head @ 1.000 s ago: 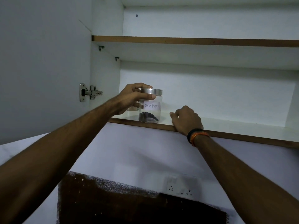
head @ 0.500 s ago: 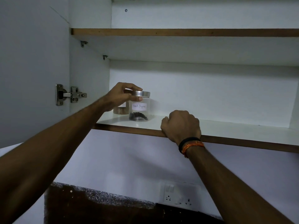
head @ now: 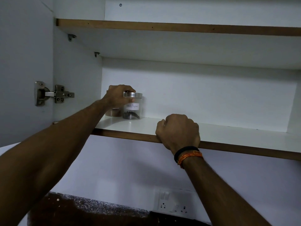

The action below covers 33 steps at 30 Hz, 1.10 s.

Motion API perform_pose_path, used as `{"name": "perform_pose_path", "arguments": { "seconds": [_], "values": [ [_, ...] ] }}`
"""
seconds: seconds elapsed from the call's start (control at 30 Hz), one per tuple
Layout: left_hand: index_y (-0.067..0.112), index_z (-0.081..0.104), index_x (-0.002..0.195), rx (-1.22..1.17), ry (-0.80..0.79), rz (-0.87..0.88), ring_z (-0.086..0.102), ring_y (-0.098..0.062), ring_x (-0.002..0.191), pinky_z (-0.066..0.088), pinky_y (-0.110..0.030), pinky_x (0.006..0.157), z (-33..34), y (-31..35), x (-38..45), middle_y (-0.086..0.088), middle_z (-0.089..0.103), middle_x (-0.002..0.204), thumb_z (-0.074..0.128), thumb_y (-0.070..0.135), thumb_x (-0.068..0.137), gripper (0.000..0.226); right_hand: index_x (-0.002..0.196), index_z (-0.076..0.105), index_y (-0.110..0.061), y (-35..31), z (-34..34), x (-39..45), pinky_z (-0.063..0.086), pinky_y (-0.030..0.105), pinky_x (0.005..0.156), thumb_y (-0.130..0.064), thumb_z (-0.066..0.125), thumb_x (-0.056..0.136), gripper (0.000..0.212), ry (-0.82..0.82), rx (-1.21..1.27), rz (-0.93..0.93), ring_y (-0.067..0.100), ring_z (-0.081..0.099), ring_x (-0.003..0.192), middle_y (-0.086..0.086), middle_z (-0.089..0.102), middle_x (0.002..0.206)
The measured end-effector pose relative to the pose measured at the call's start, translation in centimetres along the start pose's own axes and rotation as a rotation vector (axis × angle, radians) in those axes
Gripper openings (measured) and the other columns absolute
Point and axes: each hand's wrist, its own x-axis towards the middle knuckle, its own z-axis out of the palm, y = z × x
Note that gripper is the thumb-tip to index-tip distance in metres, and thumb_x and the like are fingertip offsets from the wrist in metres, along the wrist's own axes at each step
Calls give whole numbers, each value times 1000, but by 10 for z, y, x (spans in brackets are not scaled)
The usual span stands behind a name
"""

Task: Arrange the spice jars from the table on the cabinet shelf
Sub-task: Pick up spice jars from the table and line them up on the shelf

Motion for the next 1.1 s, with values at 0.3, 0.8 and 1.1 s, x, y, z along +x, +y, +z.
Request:
{"name": "perform_pose_path", "arguments": {
  "seconds": [0.3, 0.8, 1.1],
  "values": [
    [17, 64, 126, -28, 13, -53, 60, -29, 114, 45, -52, 103, 10, -11, 7, -5, 68, 123, 72, 25, 89, 39, 56, 42, -20, -1, 1, -3, 25, 24, 52, -35, 44, 91, 38, 34, 3, -11, 16, 45, 54, -6, 38, 53],
    [15, 65, 124, -43, 27, -65, 61, -29, 113, 50, -48, 98, 16, -15, 10, -7, 69, 121, 69, 20, 91, 34, 59, 47, -19, 0, 3, -4, 26, 24, 54, -35, 45, 91, 36, 68, 3, -43, 16, 44, 53, -6, 36, 53],
    [19, 54, 140, -70, 122, -9, 46, -31, 136, 30, -49, 116, 9, -10, 1, -6, 54, 146, 67, 26, 94, 49, 51, 33, -21, 0, 3, -3, 18, 22, 49, -32, 47, 88, 41, 61, -16, -25, 15, 39, 48, -5, 34, 50]
  ]
}}
